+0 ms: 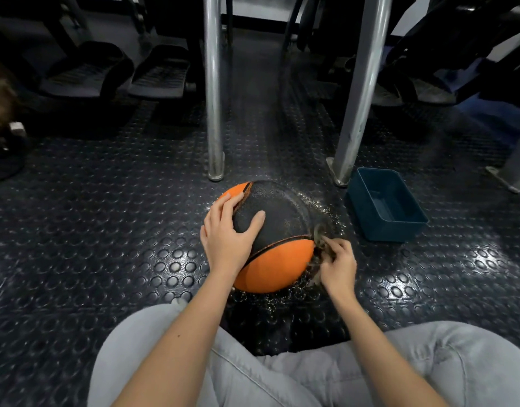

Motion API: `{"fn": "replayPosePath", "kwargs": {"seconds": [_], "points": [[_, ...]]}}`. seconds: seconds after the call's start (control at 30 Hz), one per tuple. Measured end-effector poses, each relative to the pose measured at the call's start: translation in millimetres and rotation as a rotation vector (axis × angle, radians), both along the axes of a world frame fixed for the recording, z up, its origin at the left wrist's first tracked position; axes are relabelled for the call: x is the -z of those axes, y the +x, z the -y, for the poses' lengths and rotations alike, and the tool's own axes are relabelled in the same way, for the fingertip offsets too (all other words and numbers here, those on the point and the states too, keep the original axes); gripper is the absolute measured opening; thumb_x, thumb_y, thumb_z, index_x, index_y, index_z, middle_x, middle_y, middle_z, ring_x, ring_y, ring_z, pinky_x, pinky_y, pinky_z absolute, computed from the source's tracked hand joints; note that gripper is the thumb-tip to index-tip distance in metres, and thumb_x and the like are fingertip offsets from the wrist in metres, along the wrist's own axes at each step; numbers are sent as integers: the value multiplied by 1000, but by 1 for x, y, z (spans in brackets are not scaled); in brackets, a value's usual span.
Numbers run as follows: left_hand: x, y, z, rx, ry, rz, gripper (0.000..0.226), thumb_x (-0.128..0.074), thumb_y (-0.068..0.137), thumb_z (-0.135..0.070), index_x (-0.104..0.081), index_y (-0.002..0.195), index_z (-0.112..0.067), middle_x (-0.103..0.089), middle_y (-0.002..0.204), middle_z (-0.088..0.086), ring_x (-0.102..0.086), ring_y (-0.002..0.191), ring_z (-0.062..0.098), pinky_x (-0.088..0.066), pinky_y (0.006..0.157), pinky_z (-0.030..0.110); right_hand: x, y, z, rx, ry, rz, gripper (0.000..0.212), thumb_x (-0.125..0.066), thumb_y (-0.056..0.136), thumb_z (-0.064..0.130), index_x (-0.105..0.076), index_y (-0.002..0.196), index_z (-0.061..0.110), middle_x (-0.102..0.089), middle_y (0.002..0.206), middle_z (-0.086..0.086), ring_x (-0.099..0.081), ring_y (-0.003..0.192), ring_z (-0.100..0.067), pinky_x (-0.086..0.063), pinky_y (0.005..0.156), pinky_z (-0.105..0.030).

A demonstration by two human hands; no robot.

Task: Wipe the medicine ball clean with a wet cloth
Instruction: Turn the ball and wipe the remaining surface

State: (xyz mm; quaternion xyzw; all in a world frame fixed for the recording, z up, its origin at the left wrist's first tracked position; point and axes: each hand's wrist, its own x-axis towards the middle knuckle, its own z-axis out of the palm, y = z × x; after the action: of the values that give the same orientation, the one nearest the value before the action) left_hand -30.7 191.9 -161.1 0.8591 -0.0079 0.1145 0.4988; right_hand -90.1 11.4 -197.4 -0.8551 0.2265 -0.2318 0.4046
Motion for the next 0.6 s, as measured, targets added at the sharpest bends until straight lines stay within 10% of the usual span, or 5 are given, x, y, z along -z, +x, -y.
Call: {"fn": "replayPosePath", "kwargs": {"seconds": [0.27, 0.43, 0.6], "points": [[1, 0, -1, 3, -23, 9, 56, -49, 73, -67, -48, 124, -44, -38, 138, -19, -33, 131, 10, -24, 111, 47, -19, -8, -48, -231, -338, 277, 56, -42, 74, -12, -63, 121, 12, -44, 126, 0, -35, 107, -16, -24, 98, -7], [0, 0, 0, -3, -15, -4, 57, -50, 74, -65, -48, 126, -43, -38, 138, -19, -33, 130, 10, -24, 110, 47, 3, -1, -6, 32, 48, 27, 38, -49, 86, -15, -61, 119, -1, -52, 113, -11, -54, 107, -32, -33, 85, -7], [0, 0, 1, -20, 5, 14, 61, -47, 72, -69, -49, 126, -41, -39, 138, -17, -35, 130, 11, -27, 109, 47, -31, 2, -49, -115, -180, 252, 48, -47, 79, -14, -66, 116, 11, -51, 119, -2, -41, 103, -19, -32, 95, -12]]}}
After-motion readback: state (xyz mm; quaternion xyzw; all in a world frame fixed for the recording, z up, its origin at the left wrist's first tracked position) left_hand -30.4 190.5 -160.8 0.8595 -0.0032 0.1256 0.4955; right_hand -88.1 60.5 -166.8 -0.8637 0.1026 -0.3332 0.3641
